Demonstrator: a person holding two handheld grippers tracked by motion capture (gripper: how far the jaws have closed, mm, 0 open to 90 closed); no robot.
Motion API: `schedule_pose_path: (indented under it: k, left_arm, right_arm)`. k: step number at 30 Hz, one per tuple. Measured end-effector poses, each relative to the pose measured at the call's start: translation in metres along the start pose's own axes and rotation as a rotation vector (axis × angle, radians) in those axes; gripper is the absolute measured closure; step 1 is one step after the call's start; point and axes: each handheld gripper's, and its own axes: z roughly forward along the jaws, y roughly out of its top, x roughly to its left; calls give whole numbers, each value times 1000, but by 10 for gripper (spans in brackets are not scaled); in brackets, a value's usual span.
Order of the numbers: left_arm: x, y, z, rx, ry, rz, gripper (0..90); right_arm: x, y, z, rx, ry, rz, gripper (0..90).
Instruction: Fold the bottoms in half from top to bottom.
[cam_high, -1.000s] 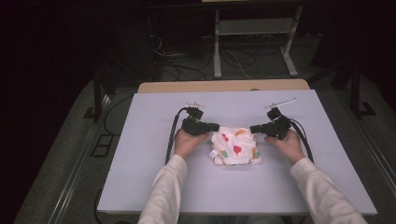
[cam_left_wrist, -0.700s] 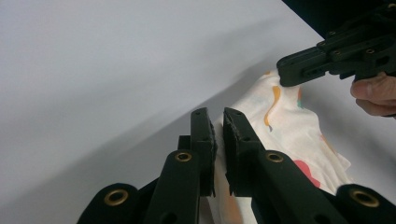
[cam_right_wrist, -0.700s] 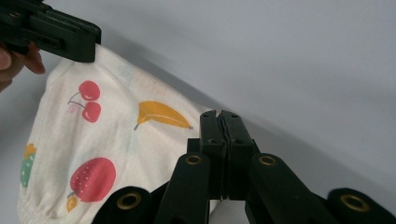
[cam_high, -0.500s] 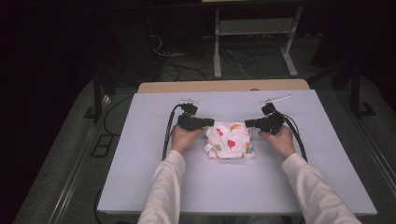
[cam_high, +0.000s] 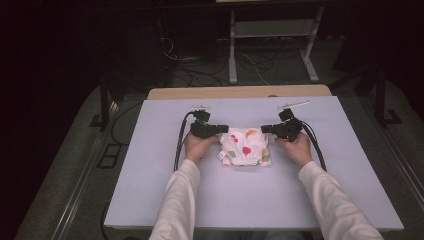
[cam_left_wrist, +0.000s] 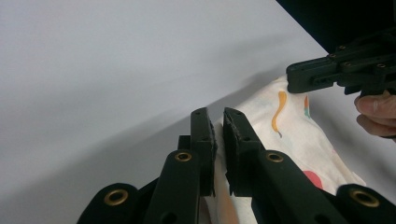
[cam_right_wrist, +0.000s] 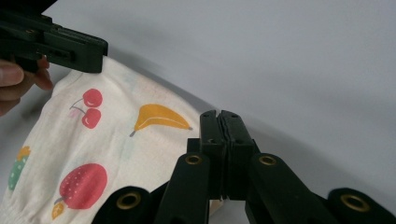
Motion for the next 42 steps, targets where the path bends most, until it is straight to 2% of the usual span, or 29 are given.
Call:
schedule_pose_path:
  k: [9, 11, 12, 14, 15, 16, 18, 19, 21, 26, 30, 32, 37, 42]
  left_arm:
    - [3, 5, 1, -19, -7, -8, 820]
    - [3, 5, 1, -34, -7, -18, 782]
    - [2, 5, 1, -44, 7, -18, 707]
    - [1, 6, 0, -49, 37, -16, 489]
    - [0, 6, -1, -49, 47, -10, 443]
    - [-1, 7, -1, -46, 49, -7, 410]
    - [-2, 7, -2, -36, 57, 5, 344]
    - [-2, 7, -3, -34, 55, 2, 325]
    - [-3, 6, -4, -26, 43, -1, 291]
    - [-8, 5, -7, 1, 42, 29, 130]
    - [-11, 5, -10, 27, 68, 48, 18]
    - [-12, 4, -13, 37, 80, 58, 0]
    - [-17, 3, -20, 57, 106, 81, 0]
    - [-23, 5, -29, 54, 116, 100, 0]
  right_arm:
    - [-1, 2, 4, -5, -5, 17, 872]
    - [-2, 2, 3, -11, 2, 28, 862]
    - [-3, 2, 3, -12, 11, 30, 845]
    - [-3, 2, 2, -20, 1, 24, 708]
    - [-3, 1, 2, -22, 13, 24, 680]
    - [-3, 1, 2, -24, 34, 20, 649]
    - [-1, 1, 0, -24, 12, -4, 572]
    - [-1, 1, -1, -28, 20, -2, 541]
    - [-1, 1, -4, -38, 13, 1, 445]
    - [1, 0, -10, -45, 15, -10, 184]
    - [2, 0, -18, -52, 17, -16, 96]
    - [3, 0, -22, -51, 17, -16, 27]
    - [4, -2, -32, -59, 19, -12, 15]
    - [5, -5, -41, -68, 35, -16, 0]
